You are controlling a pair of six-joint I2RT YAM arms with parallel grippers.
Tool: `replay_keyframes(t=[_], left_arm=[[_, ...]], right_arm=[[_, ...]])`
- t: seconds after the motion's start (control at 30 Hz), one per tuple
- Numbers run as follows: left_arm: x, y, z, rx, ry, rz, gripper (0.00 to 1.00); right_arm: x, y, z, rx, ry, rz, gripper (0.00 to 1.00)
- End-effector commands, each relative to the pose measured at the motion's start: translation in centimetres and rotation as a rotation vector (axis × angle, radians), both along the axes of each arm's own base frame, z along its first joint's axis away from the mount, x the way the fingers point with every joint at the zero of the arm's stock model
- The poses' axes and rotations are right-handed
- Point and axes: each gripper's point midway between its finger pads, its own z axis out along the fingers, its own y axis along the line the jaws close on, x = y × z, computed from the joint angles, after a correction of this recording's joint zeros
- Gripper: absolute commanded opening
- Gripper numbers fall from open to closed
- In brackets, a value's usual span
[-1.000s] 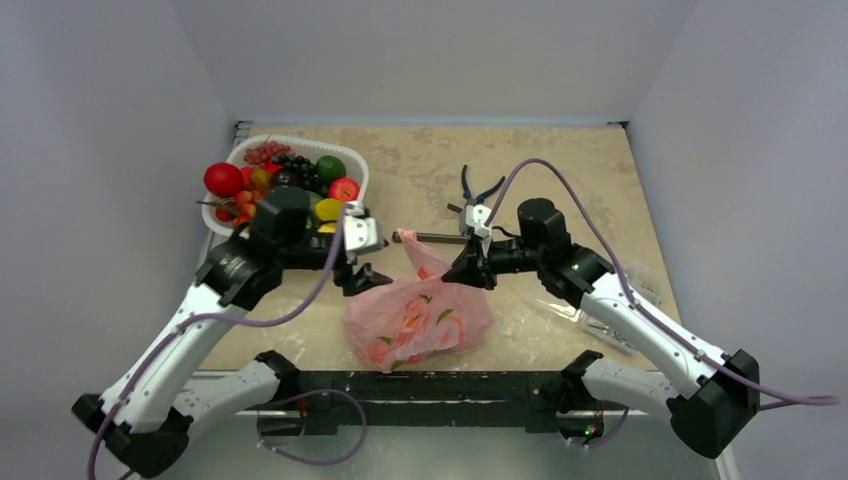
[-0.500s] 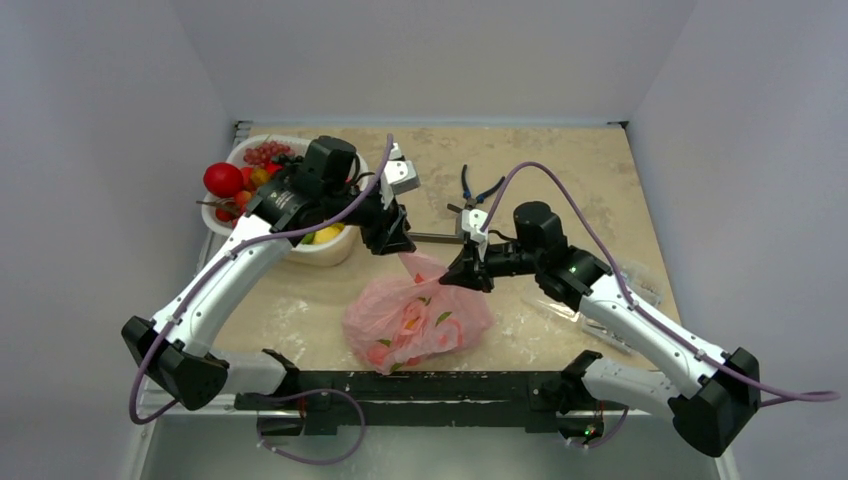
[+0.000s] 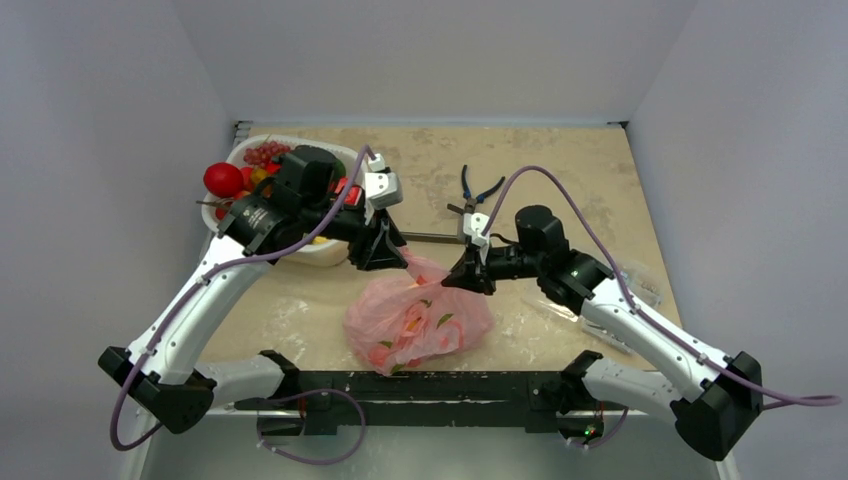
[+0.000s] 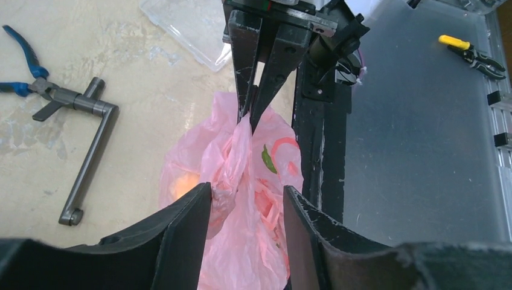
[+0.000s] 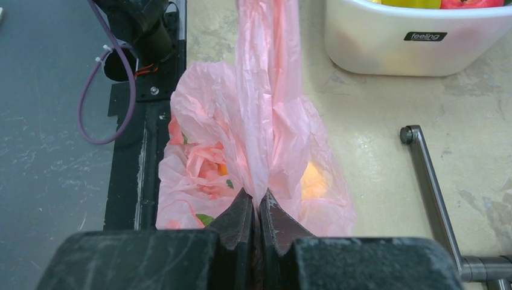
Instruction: Place the fake fruits into the plastic bag and tie a complex knot
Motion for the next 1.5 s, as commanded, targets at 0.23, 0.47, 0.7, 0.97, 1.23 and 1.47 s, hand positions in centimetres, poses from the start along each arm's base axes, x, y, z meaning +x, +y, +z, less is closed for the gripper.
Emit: replay_keyframes(t=[0.23,0.47,0.7,0.97,1.23,1.47], left_arm=[[0.3,0.7,-1.2,0.068,0.005,-0.011,0.12],[0.0,1.5,3.6,-0.124,-0.044,0.001,0.00],[-7.2,-1.2,-4.5,0.017,-0.057,-0.179,0.00],[-7.6,-1.8,-15.6,0.238,-0.199,-0.152,0.00],[-2.8,-1.5,-22.0,0.436,-0.335,0.044,0.00],[4.5,-1.3,-20.0,0.344,-0.565,0.365,0.00]], right_arm=[[-0.4,-0.3,0.8,0.014,-0.039,0.004,0.00],[-0.3,-0.8,-0.8,-0.020,0.008,-0.033,0.00],[1.3,-0.1,-0.5,-0.009,0.092,-0.131,0.00],[1.9,0.0,-0.1,0.020,0.135,-0.194,0.00],[0.6,0.3,0.8,0.060,0.218,-0.169,0.00],[-1.8,-0.3,-0.4,0.081,0.373,-0.174,0.00]])
